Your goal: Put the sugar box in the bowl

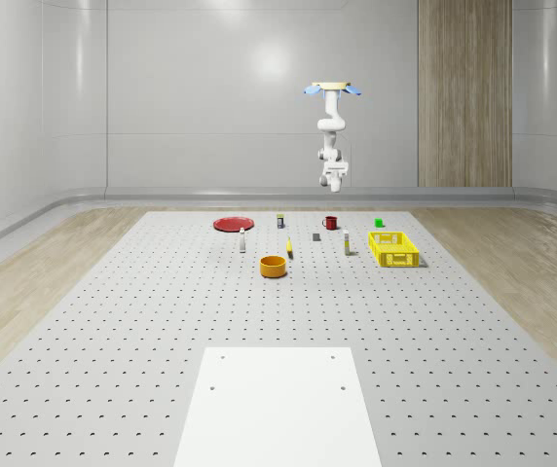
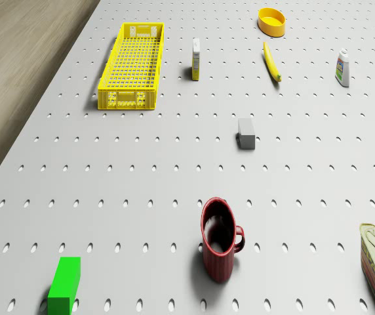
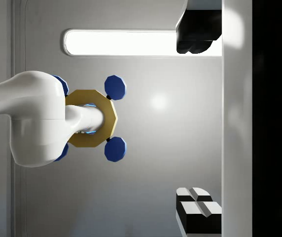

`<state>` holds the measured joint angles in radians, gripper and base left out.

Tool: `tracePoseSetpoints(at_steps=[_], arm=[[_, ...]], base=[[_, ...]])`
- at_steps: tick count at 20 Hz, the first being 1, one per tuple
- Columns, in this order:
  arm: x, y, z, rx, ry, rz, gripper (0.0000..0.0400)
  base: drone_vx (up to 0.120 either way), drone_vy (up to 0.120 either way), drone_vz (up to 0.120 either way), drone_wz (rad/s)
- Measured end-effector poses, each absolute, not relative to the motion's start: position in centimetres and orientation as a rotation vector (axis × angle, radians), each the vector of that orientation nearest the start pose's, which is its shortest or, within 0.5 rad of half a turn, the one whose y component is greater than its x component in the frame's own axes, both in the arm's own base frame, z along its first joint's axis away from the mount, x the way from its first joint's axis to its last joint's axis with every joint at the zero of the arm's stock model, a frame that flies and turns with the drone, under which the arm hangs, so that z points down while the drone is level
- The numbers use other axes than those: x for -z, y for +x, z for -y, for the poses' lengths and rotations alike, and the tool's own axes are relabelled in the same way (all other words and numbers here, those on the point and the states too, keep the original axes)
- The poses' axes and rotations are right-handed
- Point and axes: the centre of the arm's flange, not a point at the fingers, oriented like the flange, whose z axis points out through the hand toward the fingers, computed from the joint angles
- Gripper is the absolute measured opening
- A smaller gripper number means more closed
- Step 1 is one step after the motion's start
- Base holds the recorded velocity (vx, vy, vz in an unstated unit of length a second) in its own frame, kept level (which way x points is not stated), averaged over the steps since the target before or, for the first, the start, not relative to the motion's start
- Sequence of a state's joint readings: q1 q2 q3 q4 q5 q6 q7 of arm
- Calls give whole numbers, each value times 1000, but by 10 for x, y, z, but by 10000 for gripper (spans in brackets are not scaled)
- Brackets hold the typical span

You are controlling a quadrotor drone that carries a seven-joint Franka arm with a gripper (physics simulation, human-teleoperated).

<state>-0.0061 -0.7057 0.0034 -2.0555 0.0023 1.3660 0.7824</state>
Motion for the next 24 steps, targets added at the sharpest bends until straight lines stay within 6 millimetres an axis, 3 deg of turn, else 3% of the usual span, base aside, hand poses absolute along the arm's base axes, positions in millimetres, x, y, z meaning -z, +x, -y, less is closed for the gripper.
tracePoseSetpoints(at_steps=[24], arm=[[-691, 303, 0, 53, -2894, -1199, 400]], base=[[118, 0, 0, 0]])
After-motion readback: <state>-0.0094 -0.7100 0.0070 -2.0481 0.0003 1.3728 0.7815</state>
